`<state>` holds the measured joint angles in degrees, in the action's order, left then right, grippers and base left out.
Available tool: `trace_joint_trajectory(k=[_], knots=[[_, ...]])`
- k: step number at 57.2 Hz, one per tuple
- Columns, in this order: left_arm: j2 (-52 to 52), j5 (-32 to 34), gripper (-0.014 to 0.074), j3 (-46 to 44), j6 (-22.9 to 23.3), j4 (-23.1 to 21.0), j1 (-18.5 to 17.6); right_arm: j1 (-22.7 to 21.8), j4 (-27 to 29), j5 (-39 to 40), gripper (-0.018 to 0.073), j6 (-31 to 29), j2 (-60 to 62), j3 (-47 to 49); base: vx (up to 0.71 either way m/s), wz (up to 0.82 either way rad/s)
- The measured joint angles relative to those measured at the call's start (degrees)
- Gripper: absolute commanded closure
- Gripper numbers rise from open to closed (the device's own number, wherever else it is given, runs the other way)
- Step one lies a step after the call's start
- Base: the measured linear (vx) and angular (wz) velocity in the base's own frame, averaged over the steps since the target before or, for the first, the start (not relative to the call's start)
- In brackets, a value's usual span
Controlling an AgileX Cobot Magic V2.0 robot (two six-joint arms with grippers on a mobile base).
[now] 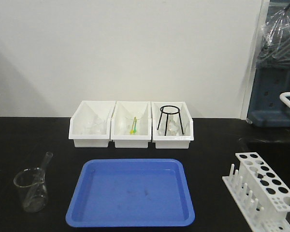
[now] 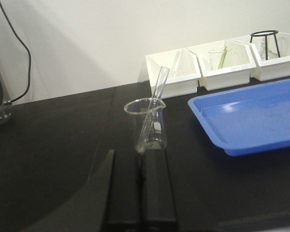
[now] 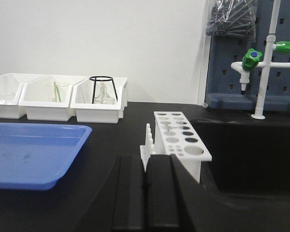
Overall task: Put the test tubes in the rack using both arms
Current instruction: 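Move the left gripper toward the glass test tube in the beaker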
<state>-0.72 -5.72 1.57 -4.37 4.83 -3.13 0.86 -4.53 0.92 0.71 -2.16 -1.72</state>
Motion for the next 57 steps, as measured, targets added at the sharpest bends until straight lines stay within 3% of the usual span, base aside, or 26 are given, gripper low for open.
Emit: trace_joint_trajectory(k=[57], knots=[[0.0,0.0,0.0601,0.0,0.0,0.0,0.0,0.0,0.0,0.0,0.0568,0.0,0.0,0.0,0.18,-0.01]])
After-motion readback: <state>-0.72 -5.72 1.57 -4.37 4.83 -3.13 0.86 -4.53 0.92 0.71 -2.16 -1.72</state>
